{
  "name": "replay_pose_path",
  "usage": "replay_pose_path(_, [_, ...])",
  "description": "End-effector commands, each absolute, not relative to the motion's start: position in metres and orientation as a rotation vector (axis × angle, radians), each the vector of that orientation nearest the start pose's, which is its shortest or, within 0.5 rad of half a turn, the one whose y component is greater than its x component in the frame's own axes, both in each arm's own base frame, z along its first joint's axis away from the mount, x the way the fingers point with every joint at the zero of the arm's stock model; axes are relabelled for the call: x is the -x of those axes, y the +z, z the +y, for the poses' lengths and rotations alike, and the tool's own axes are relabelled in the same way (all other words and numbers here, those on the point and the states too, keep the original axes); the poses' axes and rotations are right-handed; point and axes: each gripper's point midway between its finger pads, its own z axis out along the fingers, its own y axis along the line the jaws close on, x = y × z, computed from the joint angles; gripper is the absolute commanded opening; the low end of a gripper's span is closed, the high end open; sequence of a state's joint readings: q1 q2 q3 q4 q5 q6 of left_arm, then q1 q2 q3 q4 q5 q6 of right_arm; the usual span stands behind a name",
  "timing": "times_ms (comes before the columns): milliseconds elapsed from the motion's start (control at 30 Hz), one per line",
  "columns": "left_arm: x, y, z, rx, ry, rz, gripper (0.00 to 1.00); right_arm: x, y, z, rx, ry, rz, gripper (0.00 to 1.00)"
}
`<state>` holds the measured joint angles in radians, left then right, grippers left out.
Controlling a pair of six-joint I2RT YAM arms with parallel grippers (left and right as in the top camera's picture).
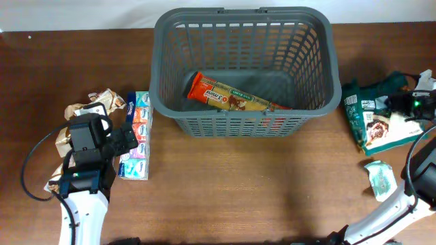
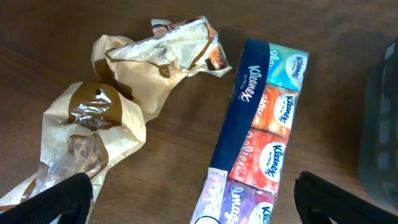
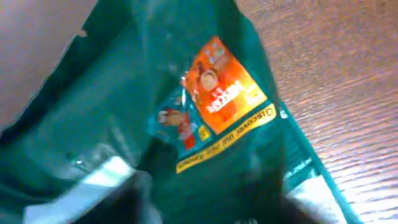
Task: Pack container
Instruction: 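Move the right gripper to the green Nescafé pouch and grasp it, then carry the green pouch with the right gripper and release it into the basket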
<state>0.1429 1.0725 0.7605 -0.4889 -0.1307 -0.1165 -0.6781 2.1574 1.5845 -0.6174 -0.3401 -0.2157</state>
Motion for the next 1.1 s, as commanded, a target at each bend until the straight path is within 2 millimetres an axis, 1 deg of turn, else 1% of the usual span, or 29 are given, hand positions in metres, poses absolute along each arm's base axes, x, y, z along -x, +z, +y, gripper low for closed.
replay_pose_path(0, [-0.309, 0.148, 0.066, 0.37, 0.153, 2.348, 0.99, -0.367, -0.044, -0.254, -0.592, 0.151, 2.838, 0.06])
replay_pose_path(33, [-0.309, 0.148, 0.066, 0.37, 0.153, 2.348, 0.99, -0.367, -0.044, -0.254, -0.593, 0.152, 2.838, 0.04])
replay_pose_path(200, [-0.309, 0.149, 0.066, 0.37, 0.153, 2.348, 0.99, -0.365, -0.044, -0.252, -0.597, 0.159, 2.845, 0.04])
replay_pose_path(300, [-0.309, 0.149, 0.066, 0.37, 0.153, 2.348, 0.99, -0.361, -0.042, -0.248, -0.605, 0.178, 2.864, 0.04])
replay_pose_path(367, [-0.309, 0.149, 0.066, 0.37, 0.153, 2.348, 0.99, -0.361, -0.036, -0.245, -0.604, 0.21, 2.863, 0.04])
replay_pose_path(433, [-0.309, 0.149, 0.066, 0.37, 0.153, 2.348, 0.99, -0.373, -0.019, -0.242, -0.58, 0.264, 2.81, 0.04])
replay_pose_path(500, [-0.309, 0.149, 0.066, 0.37, 0.153, 2.347, 0.99, -0.387, 0.003, -0.242, -0.548, 0.291, 2.741, 0.04])
replay_pose_path(567, [-0.309, 0.149, 0.066, 0.37, 0.153, 2.348, 0.99, -0.402, 0.03, -0.244, -0.51, 0.298, 2.668, 0.04])
replay_pose_path(700, [-0.309, 0.149, 0.066, 0.37, 0.153, 2.348, 0.99, -0.421, 0.089, -0.254, -0.492, 0.245, 2.544, 0.04])
replay_pose_path(767, [-0.309, 0.149, 0.066, 0.37, 0.153, 2.348, 0.99, -0.429, 0.126, -0.258, -0.478, 0.208, 2.473, 0.04])
replay_pose_path(867, [-0.309, 0.149, 0.066, 0.37, 0.154, 2.347, 0.99, -0.433, 0.172, -0.262, -0.469, 0.155, 2.387, 0.04])
replay_pose_path(967, [-0.309, 0.149, 0.066, 0.37, 0.153, 2.347, 0.99, -0.434, 0.215, -0.262, -0.446, 0.107, 2.31, 0.04])
replay_pose_path(1067, [-0.309, 0.149, 0.066, 0.37, 0.154, 2.347, 0.99, -0.431, 0.246, -0.26, -0.418, 0.071, 2.258, 0.04])
